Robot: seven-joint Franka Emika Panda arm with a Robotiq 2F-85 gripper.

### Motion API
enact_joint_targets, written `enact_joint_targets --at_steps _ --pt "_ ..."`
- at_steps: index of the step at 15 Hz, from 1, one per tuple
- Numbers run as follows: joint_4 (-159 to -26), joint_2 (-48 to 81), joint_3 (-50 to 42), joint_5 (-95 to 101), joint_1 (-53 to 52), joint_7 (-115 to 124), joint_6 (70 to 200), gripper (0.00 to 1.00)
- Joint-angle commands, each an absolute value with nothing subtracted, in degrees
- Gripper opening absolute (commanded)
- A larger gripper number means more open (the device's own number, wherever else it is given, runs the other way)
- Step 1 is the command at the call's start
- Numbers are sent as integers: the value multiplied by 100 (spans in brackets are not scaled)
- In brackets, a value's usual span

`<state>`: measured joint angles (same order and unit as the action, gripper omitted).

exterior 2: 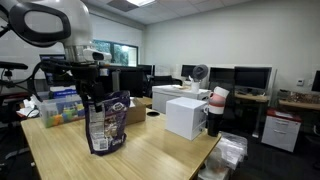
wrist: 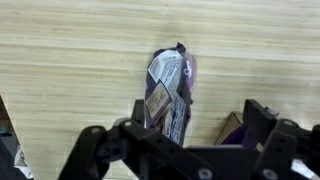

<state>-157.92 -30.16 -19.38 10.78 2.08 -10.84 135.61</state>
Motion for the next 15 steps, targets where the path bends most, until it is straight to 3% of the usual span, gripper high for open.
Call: enact_joint_targets --at_steps 1,15 --pt "-15790 -2722 -1668 919 435 -1311 13764 100" --pt "-15799 -2207 -1231 1204 774 -1147 14004 100"
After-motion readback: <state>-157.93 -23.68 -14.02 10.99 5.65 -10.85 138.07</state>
